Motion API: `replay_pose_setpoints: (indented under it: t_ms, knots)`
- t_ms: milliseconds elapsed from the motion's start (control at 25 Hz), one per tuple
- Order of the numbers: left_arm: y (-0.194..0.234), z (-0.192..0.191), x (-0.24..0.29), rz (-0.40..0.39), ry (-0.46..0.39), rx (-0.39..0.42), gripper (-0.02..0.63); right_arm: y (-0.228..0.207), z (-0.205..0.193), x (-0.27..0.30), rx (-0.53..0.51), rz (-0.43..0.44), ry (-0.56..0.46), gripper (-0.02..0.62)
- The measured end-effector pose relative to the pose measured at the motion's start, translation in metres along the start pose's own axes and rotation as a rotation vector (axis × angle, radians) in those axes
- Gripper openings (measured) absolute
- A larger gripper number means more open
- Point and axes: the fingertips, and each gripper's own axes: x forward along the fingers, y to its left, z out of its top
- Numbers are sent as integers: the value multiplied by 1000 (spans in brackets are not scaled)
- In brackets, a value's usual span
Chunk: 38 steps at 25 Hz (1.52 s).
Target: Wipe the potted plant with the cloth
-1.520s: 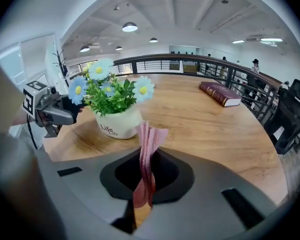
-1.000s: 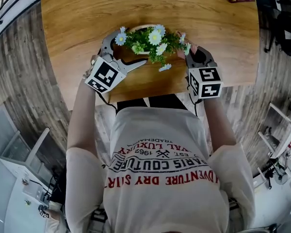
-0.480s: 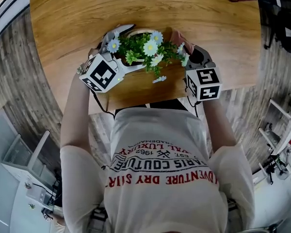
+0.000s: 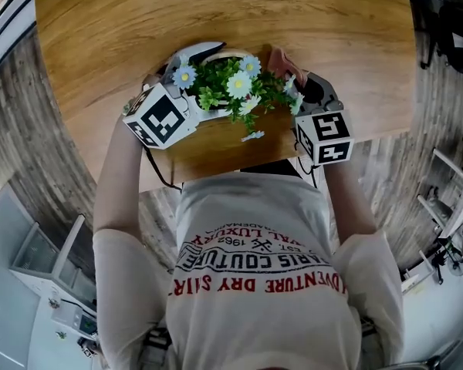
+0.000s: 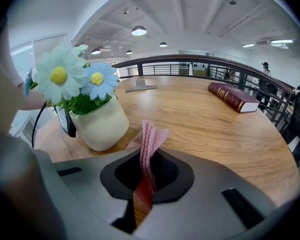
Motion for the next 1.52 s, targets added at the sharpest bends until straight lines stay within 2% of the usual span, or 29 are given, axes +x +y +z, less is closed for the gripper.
replay_pose_setpoints:
  t_ms: [160,400,520,720,960,1160,1400,1520]
  knots:
    - [2,3,10,5,5,4,512,-6,-4,0,25,-6,-4,40]
    - [4,2,6,115,-8,-28,514,-4,-5,-4,33,-8,4,40]
    - [5,4,1,162,-38,-57,514,-3,-2,-6,37,-7,6,40]
    - [7,31,-8,218,-119,-120,514,-4,9,-14,39,0,-11,40]
    - [16,63,-35,308,-121,-162,514,9,43,-33,60,65,-133,40]
    - [21,89,-55,336,-100,-165,514,24,69,-43,25,129,-263,40]
    - [29,127,-77,362,-124,-193,514,56,109,-59,29,221,-449,40]
    - [28,141,-92,367,-135,-195,514,72,124,-69,-1,237,-523,40]
